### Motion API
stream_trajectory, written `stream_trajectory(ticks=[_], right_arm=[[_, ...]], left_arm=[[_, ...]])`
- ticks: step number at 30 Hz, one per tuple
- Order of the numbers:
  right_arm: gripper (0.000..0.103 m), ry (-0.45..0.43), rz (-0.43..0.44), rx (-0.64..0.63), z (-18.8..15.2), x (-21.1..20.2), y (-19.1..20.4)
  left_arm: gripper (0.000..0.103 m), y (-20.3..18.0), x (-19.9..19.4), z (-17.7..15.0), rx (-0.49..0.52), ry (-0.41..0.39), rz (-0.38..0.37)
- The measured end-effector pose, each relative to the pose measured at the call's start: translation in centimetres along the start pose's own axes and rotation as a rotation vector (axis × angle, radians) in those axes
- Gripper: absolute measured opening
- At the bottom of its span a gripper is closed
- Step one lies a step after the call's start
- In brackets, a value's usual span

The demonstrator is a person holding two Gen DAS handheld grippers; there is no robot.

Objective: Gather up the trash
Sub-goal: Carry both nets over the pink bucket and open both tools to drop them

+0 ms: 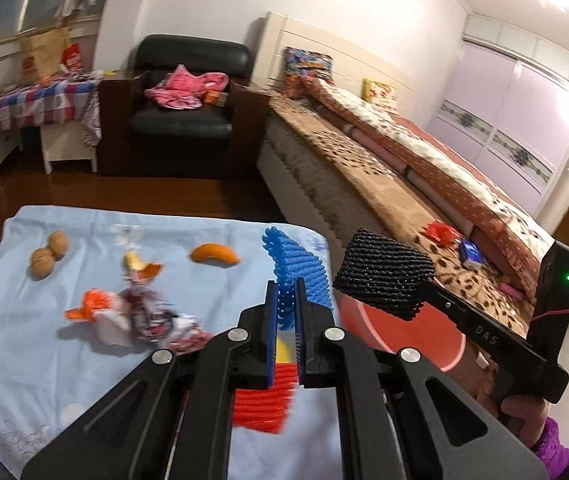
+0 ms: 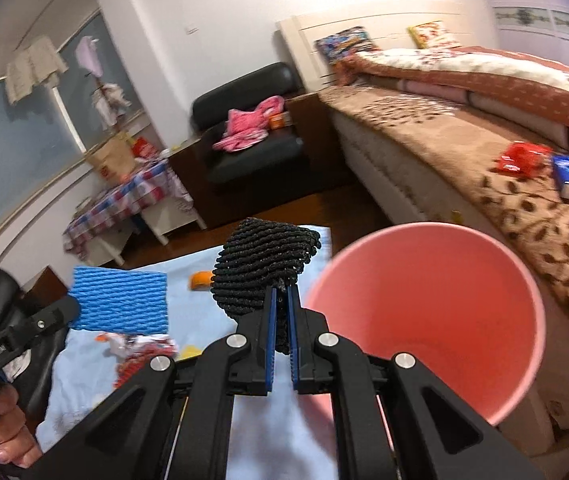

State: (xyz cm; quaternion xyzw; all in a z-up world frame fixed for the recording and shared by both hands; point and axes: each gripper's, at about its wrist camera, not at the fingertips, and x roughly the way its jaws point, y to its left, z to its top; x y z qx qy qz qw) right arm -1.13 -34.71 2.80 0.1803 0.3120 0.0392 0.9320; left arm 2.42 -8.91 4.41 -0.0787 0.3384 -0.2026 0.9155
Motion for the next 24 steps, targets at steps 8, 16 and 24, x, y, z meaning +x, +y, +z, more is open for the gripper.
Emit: stream_trajectory(ticks=[8,16,24], right_arm=[[0.005,-0.025,-0.146,-0.011,-1.0,-2.5,-3.9],[0.006,0.001,-0.198,0.019,-2.1,-3.0,-6.8],[0.009,0.029,-0.207,0.046,-2.7,-3.0,-8.2]], left_arm=[[0.007,-5.4,3.0,-0.4,0.079,0.063,-0.082],[0.007,-9.4,6.3,-1.9,0.147,0.149,-0.112],[0.007,-11.2,8.5,-3.2,0.176,0.198,-0.094]])
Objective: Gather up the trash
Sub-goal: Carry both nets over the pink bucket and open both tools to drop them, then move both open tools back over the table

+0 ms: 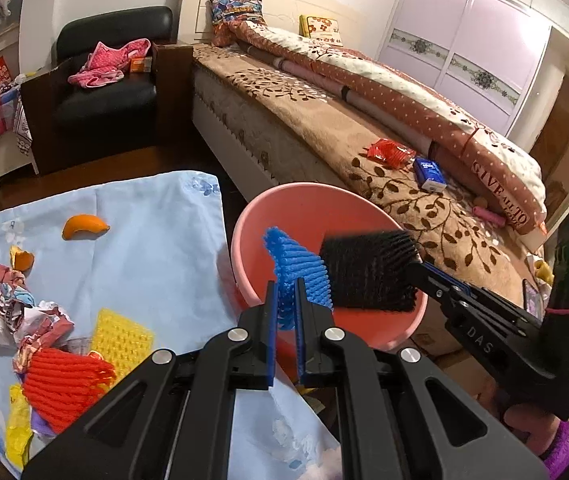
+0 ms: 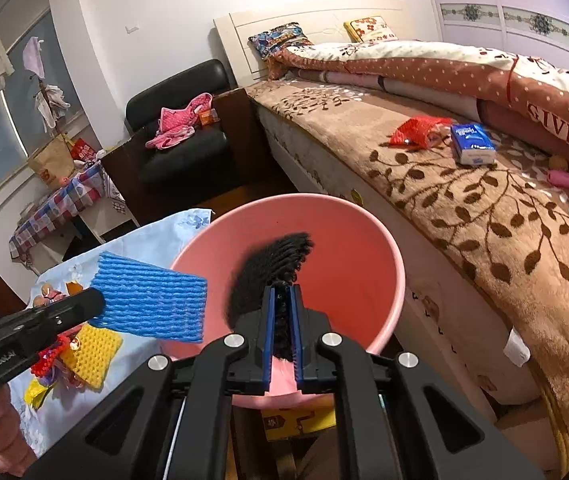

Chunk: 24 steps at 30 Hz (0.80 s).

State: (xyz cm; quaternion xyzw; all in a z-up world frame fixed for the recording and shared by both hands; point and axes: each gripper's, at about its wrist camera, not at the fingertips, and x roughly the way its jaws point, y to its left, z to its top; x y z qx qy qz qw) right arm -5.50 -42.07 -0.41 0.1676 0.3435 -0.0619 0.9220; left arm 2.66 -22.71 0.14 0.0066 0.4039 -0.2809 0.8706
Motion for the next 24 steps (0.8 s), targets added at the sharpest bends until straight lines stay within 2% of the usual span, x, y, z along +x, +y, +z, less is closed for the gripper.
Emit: stream_trajectory(ticks=[4,5,6,9,10,17,24], right_arm=[[0.017,0.003,0.004,0.010,-0.2,0.0,-0.5],[0.022,0.002,0.007,0.015,-0.3,-0.1,-0.6],[0.027,0.000,0.009,0.019,-0.4,-0.1,-0.7],[0.030,-0.007,0.013,0.023,-0.4,-0.4,-0.7],[0.031,-0.009,0.014,0.021,-0.4,-0.4,-0.7],[0.035,-0.010,0.022,0.006,-0.8,-0.9,0.5],[0.038,-0.002,0.079,-0.035,-1.5,-0.8,3.0]], left_arm=[[0.007,-0.4,0.6,-0.1,0.007,0.011,0.003],[0.008,-0.4,0.6,-0.1,0.004,0.016,-0.001],[0.012,-0.4,0.8,-0.2,-0.001,0.023,-0.006],[0.034,-0.3,0.9,-0.2,-0.017,0.027,-0.007],[0.037,-0.3,0.8,-0.2,-0.018,0.020,-0.009],[0.039,-0.1,0.4,-0.5,-0.015,0.020,-0.017],[0.039,1.8,-1.4,-1.3,-0.039,-0.011,0.035]])
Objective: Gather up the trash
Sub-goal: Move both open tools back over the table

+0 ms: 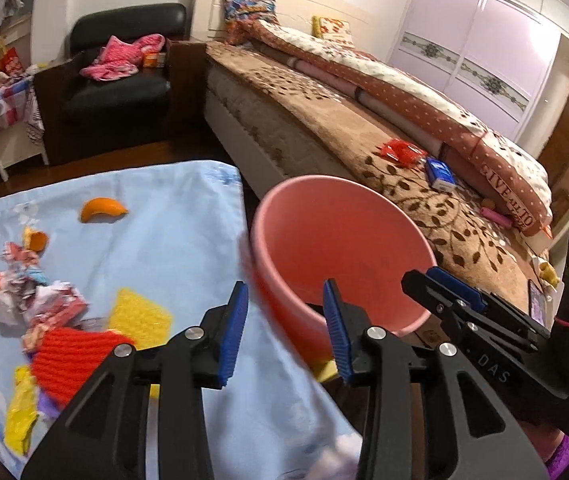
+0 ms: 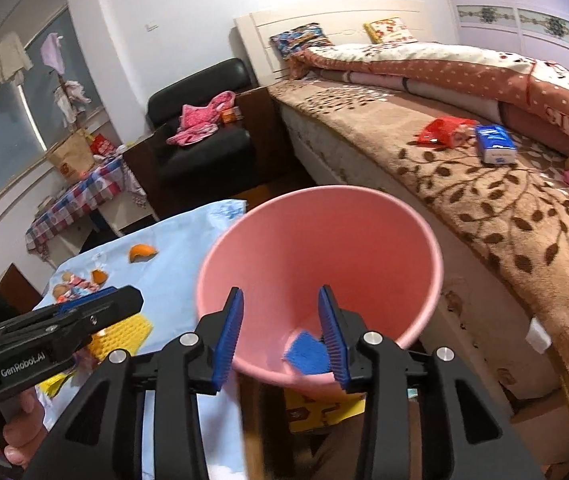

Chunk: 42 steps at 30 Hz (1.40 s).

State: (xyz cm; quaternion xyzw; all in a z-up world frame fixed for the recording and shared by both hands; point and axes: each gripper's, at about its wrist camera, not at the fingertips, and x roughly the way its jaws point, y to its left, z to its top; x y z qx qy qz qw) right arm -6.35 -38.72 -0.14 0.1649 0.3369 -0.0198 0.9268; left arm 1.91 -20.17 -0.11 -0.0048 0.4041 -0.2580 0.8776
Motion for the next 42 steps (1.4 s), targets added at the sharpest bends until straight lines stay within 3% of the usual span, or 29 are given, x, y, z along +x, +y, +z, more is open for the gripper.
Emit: stream_trajectory(ticks=[11,23,35,42], right_arm=[[0.040,0.040,0.160,-0.056,-1.9,0.0,6.0],[0.041,0.078,0.252,-0.175,-4.1,-0.8,11.2],[0.050,0.113,0.309,-0.268,-5.2,-0.8,13.8],[0.054,0.140,0.329,-0.281,-5.5,0.2,14.2]], left_arm=[[0.039,5.0,-5.5,-2.4,-0.014,-0.096,0.194],[0.039,12.3,-10.5,-7.1,-0.172,-0.119,0.356],[0.039,15.7,-12.8,-10.0,-0.350,-0.132,0.358],[0.040,15.6,-11.4,-10.3,-0.349,-0.074,0.322]])
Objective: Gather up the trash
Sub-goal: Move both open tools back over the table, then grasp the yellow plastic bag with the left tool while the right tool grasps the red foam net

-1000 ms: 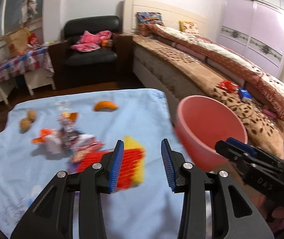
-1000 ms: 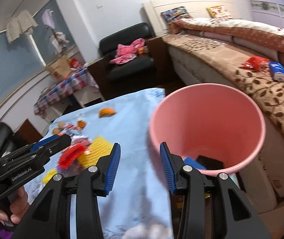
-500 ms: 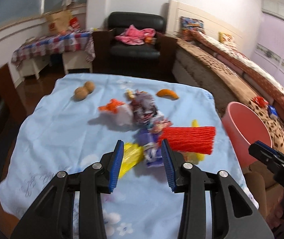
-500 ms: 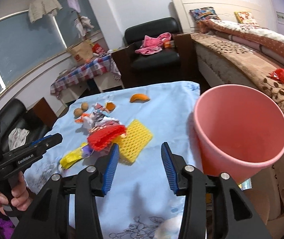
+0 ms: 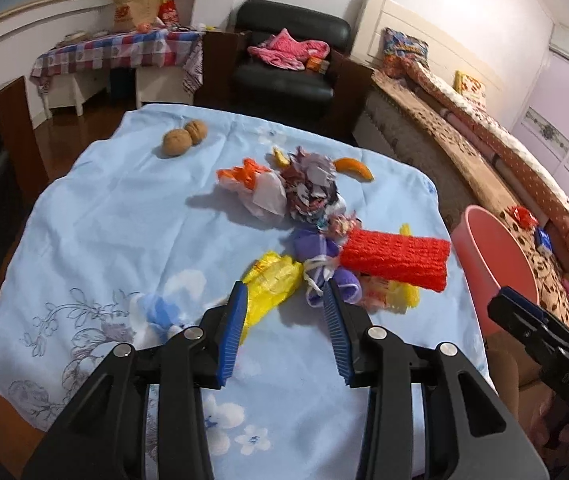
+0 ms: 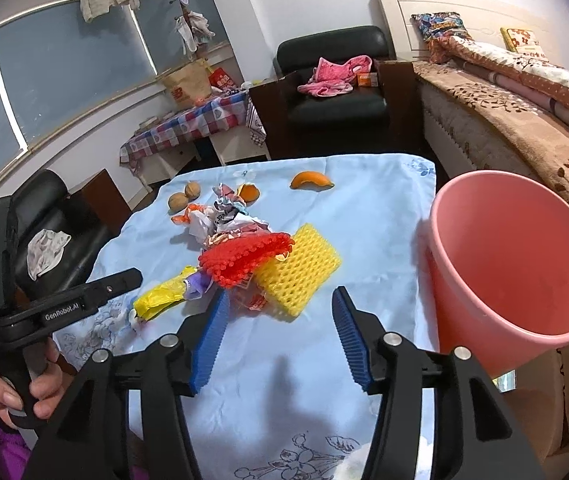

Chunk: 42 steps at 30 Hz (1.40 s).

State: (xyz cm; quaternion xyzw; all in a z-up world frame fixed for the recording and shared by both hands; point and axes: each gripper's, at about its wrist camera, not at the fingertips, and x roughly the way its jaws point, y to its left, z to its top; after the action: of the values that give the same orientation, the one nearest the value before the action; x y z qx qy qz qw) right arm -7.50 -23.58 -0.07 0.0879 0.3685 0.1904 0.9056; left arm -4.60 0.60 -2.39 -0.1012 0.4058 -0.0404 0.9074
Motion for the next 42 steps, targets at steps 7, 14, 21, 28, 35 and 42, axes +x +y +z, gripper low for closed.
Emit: stream_trajectory(ticks=[7,14,21,28,35,42], right_arm=[[0.057,0.014,0.014,-0.001,0.3,1.2,0.0],[0.060,0.021,0.028,0.023,0.8,2.4,-0.4],[0.060,0.041,0.040,0.002,1.3,3.4,0.2],[0.065,0.058,0.079,0.045,2.5,4.0,-0.1],[0.065,0.136,0.154,0.161,3.3,6.3,-1.1],[0.024,0.167,0.178,0.190,4.0,7.8,-0.8]], left_arm=[[0.040,0.1,2.0,0.7,0.176,0.070,0.008],[0.040,2.0,4.4,-0.4,0.241,0.166,-0.035],[0.040,2.7,5.2,-0.3,0.230,0.163,-0.065],[0.010,3.1,4.9,-0.2,0.227,0.142,-0.085],[0.007,4.8,3.0,0.9,0.126,0.073,-0.105],[0.007,4.5,2.1,1.6,0.110,0.040,-0.111]])
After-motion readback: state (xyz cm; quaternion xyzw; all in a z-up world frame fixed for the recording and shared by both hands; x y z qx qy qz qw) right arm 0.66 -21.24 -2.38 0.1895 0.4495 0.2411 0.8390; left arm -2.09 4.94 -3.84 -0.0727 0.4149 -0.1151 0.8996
